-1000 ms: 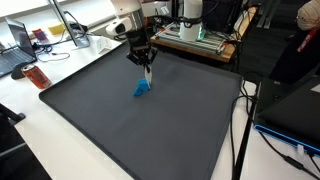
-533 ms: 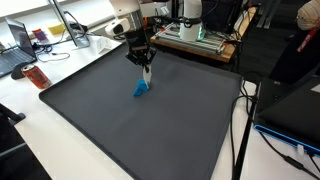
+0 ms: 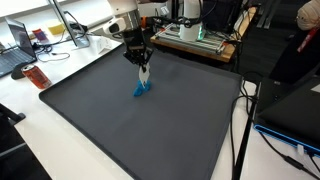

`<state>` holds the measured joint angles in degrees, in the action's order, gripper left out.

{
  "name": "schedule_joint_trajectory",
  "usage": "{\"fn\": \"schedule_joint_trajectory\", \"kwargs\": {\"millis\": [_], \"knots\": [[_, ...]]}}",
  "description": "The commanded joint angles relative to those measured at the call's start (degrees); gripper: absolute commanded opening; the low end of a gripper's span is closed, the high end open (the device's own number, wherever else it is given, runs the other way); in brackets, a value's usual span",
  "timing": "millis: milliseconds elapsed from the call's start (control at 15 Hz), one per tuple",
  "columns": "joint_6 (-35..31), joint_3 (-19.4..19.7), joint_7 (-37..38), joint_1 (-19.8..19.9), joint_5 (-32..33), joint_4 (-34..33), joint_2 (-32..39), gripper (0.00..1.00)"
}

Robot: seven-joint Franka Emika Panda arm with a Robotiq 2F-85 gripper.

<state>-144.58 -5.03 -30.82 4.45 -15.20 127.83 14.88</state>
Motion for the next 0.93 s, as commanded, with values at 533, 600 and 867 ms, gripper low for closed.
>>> {"fn": "schedule_joint_trajectory", "kwargs": {"millis": [533,600,867], "knots": [[-1.6,0.3,11.1,-1.9,5.5,-1.6,3.6,0.01],[-1.2,0.1,11.1,-2.2,5.8,-2.0,4.1,0.01],[-1.1,0.7,13.3,-4.0,9.4,-3.3,6.8,0.01]]}}
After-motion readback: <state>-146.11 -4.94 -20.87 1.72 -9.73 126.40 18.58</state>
